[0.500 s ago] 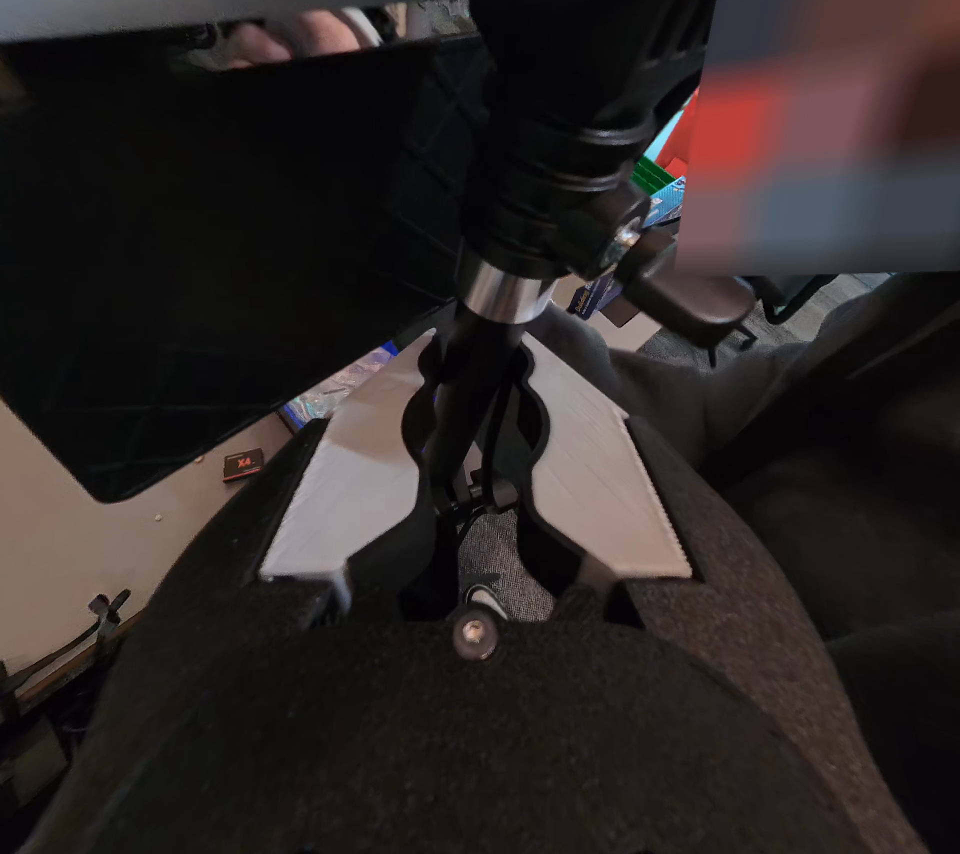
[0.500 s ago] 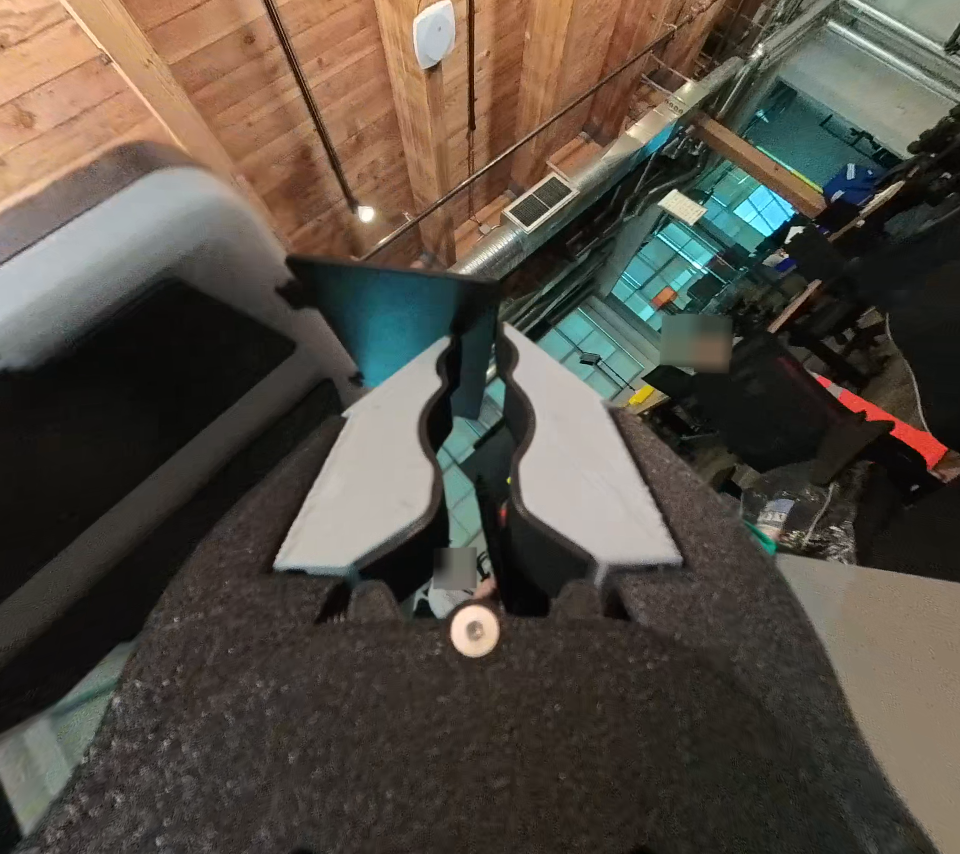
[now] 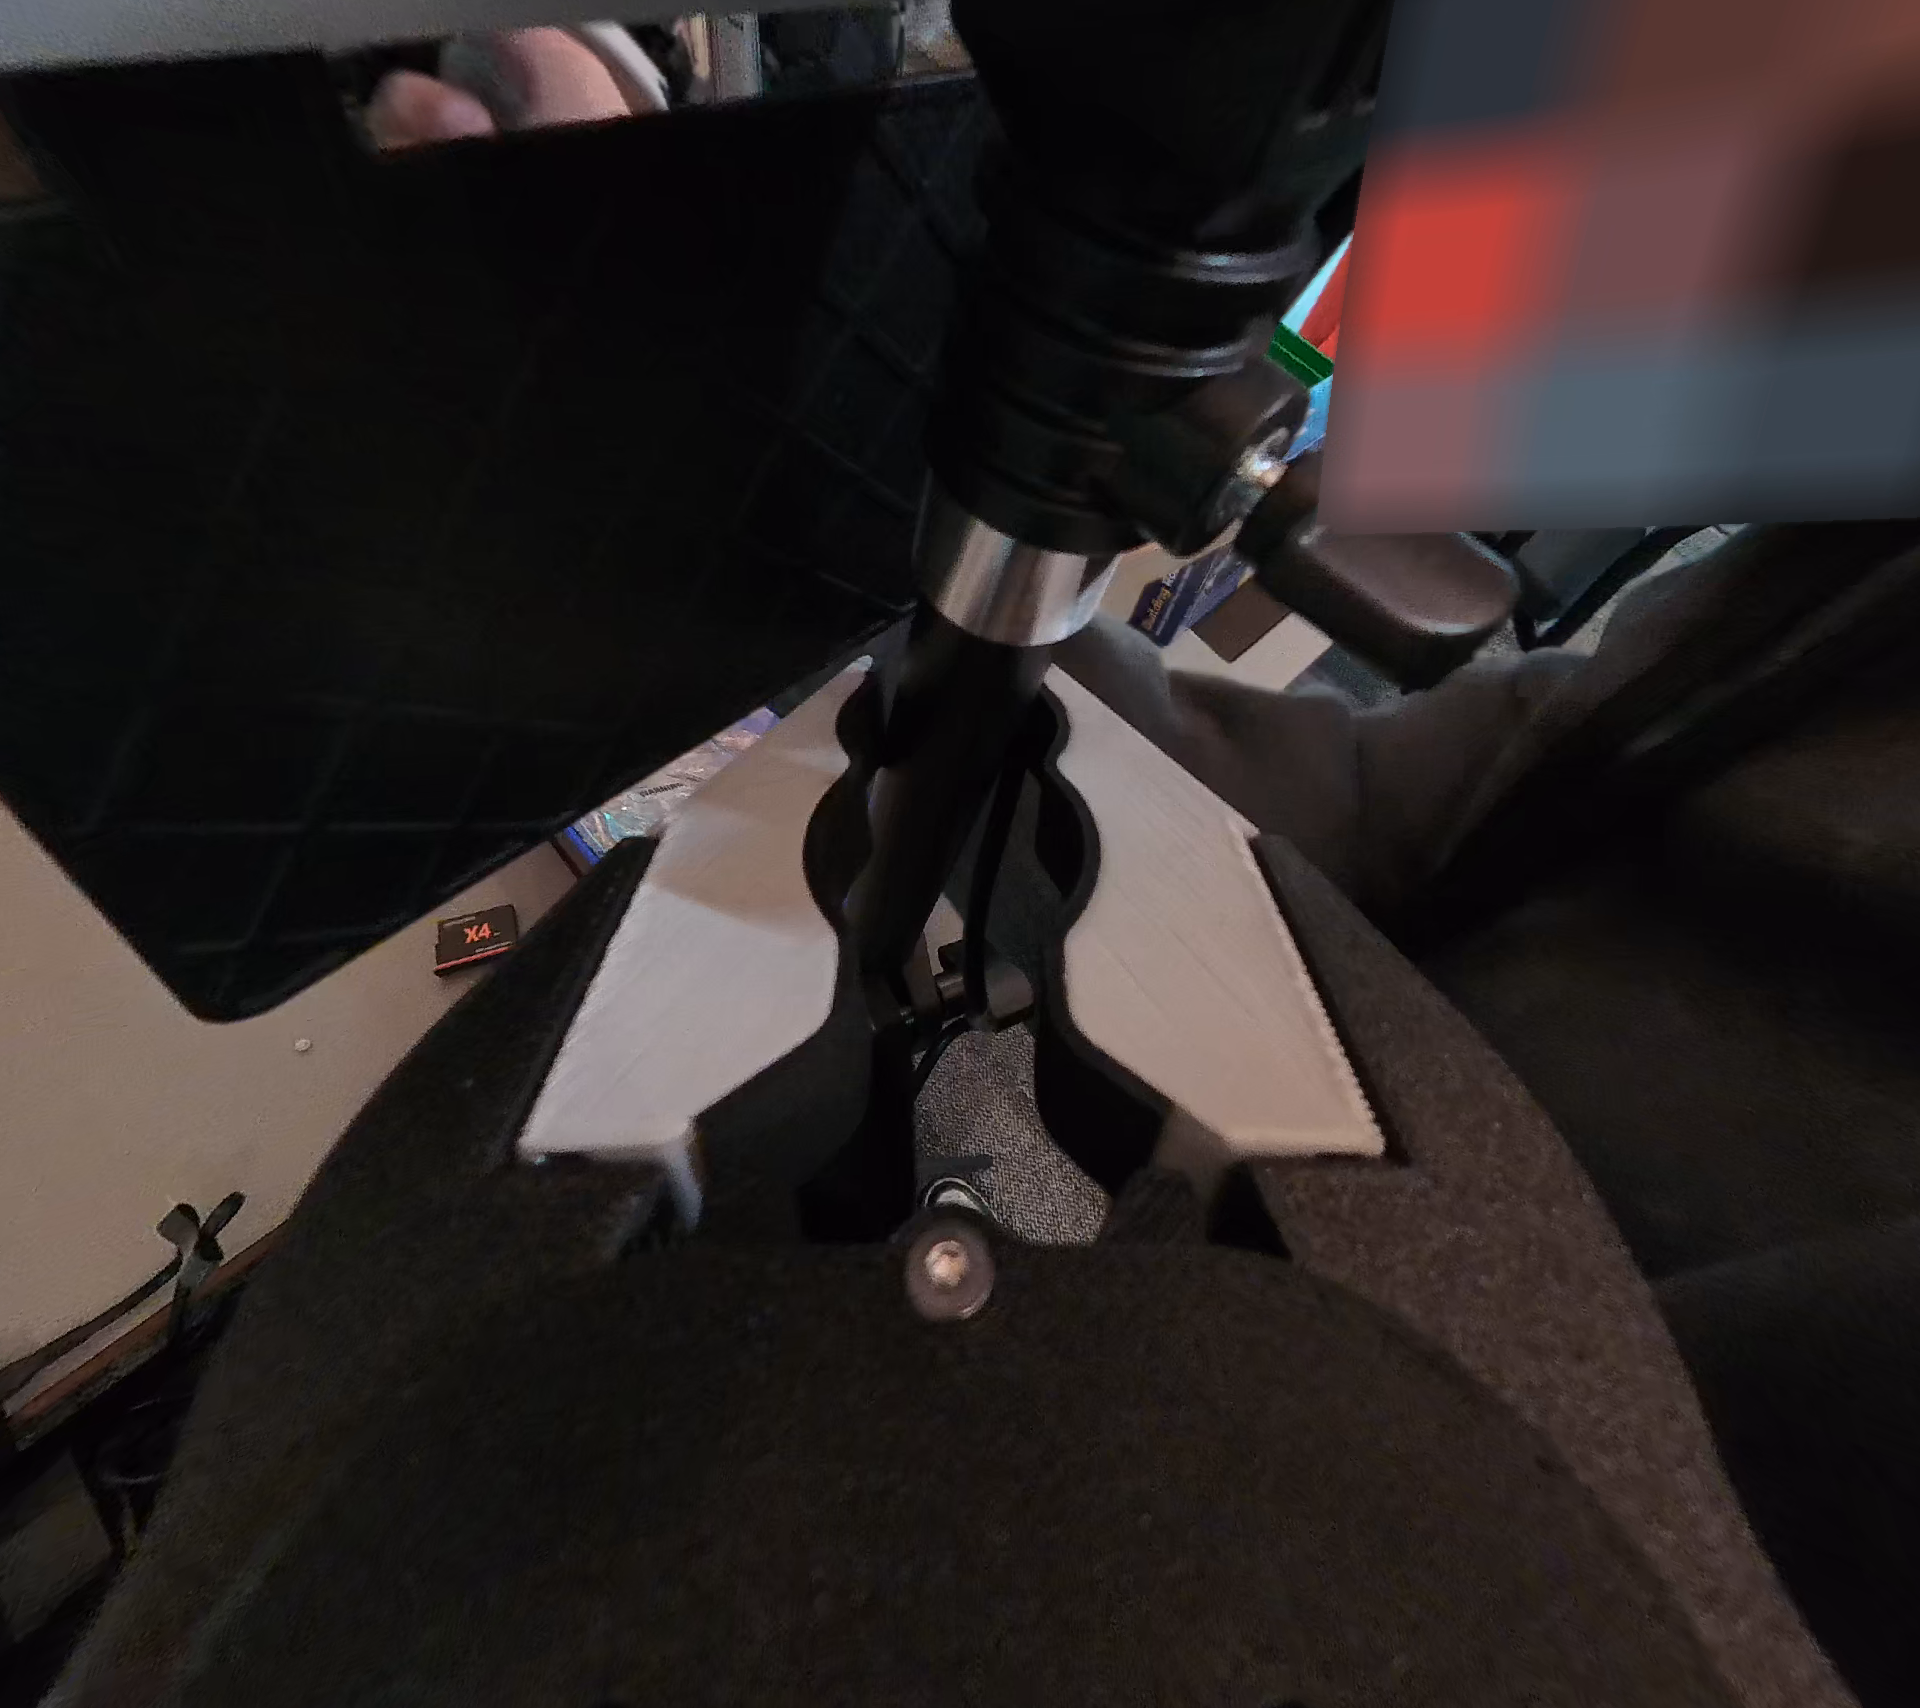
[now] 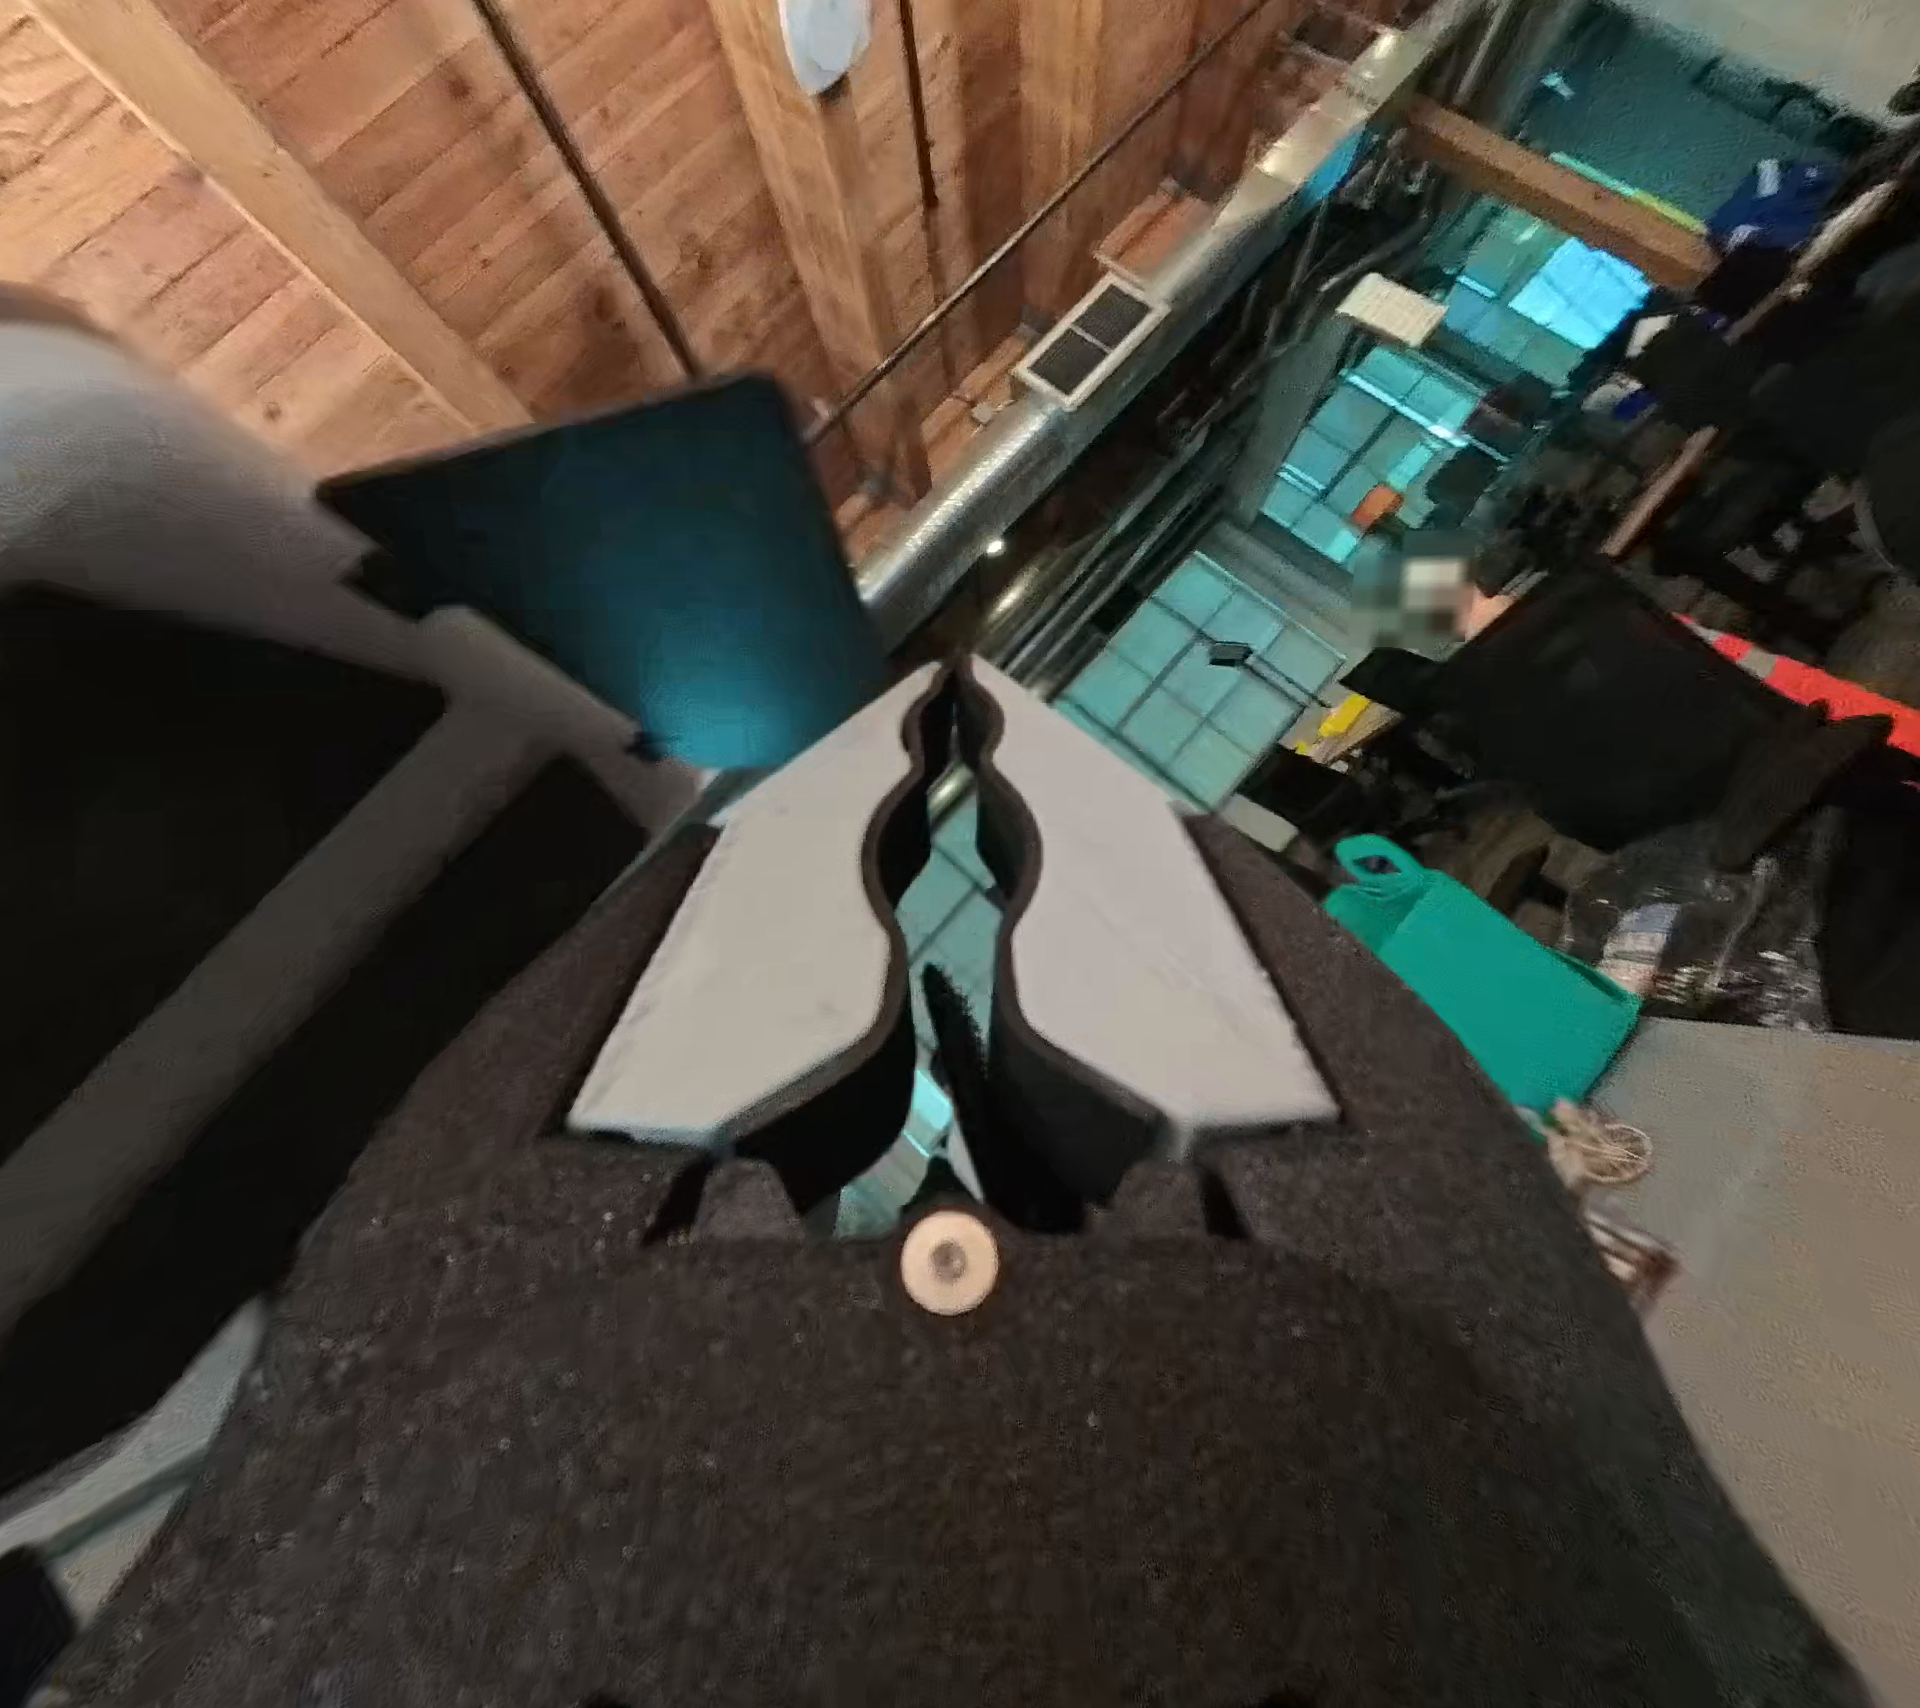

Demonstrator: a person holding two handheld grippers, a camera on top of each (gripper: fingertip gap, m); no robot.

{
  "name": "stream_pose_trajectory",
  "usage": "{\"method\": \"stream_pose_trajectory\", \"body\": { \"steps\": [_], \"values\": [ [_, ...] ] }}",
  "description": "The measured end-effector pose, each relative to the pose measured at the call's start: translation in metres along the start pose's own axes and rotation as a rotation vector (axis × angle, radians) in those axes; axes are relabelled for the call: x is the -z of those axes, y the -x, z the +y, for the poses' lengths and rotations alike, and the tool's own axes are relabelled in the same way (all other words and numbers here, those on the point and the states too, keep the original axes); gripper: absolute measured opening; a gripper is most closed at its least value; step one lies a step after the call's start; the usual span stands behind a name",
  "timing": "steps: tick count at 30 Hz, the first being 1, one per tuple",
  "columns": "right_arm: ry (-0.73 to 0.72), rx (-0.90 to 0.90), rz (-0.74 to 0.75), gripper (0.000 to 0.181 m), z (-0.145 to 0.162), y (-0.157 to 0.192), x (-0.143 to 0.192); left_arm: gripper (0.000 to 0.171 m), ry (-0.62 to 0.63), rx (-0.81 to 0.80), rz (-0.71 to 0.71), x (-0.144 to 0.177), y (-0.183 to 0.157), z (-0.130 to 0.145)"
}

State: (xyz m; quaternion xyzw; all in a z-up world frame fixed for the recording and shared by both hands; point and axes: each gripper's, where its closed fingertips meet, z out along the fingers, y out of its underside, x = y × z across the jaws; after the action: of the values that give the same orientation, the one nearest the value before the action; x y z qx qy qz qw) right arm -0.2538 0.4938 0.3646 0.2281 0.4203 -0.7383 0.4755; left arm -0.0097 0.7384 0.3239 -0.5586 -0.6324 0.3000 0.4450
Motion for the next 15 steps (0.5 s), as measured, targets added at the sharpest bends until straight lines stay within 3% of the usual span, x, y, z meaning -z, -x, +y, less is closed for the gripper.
{"method": "stream_pose_trajectory", "body": {
  "steps": [3, 10, 13, 15],
  "values": [
    [0.019, 0.057, -0.044, 0.000, 0.013, 0.025, -0.005, 0.026, -0.006, 0.002, 0.012, 0.000, -0.001, 0.000],
    [0.098, 0.146, -0.060, 0.000, -0.008, 0.044, -0.034, 0.026, -0.045, 0.029, 0.022, -0.001, -0.003, -0.001],
    [0.107, 0.111, -0.033, 0.000, 0.004, 0.035, -0.021, 0.026, -0.051, 0.028, 0.036, -0.001, -0.003, -0.002],
    [0.150, 0.094, 0.009, 0.000, 0.021, 0.030, 0.005, 0.026, -0.056, 0.027, 0.063, -0.001, -0.004, -0.002]
  ]
}}
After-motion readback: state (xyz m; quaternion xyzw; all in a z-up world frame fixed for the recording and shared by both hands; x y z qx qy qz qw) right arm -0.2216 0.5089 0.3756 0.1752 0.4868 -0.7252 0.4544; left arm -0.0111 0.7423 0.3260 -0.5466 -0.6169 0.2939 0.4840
